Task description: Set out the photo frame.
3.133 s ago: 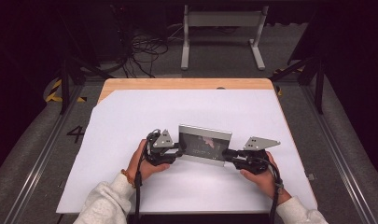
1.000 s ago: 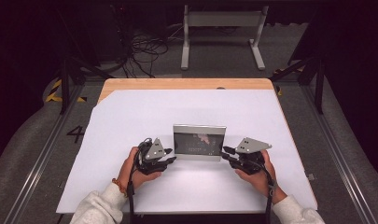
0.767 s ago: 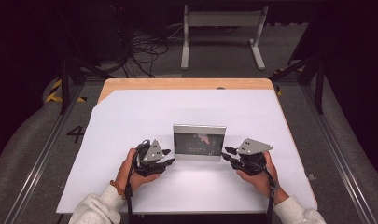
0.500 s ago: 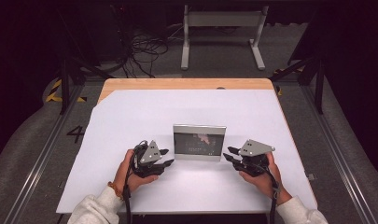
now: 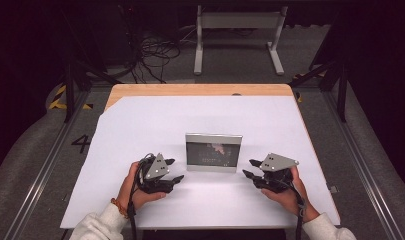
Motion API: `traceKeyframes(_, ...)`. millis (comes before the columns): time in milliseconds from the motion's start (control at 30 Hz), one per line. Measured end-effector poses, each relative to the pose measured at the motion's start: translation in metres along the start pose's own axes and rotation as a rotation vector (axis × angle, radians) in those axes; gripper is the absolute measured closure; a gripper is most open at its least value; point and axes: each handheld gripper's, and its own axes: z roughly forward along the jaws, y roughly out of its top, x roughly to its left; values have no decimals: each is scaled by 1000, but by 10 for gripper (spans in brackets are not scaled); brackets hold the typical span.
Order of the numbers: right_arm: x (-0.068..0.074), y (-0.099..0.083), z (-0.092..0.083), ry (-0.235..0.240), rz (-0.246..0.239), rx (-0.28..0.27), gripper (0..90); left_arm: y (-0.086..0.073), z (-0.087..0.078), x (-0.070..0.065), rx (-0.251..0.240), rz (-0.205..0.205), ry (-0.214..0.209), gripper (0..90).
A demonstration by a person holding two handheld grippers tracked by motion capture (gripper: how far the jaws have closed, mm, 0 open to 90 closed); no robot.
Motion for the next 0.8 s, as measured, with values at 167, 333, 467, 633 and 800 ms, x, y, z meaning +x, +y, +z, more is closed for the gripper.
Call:
traceKeyframes(167, 0, -6, -1, 6, -15, 21, 431, -6, -2, -1, 12, -2, 10, 312)
traceKeyframes(333, 2, -10, -1, 8, -41, 36, 305, -13, -3, -2, 23, -20, 25, 204)
traceKeyframes(467, 4, -12, 0, 24, -48, 38, 201, -18, -3, -2, 18, -45, 4, 146)
traceKeyframes(633, 5, -15, 1, 43, -34, 24, 100, -25, -7, -4, 1, -62, -22, 74)
traceKeyframes(800, 4, -19, -1, 51, -18, -4, 82, -29, -8, -5, -11, -73, -40, 52)
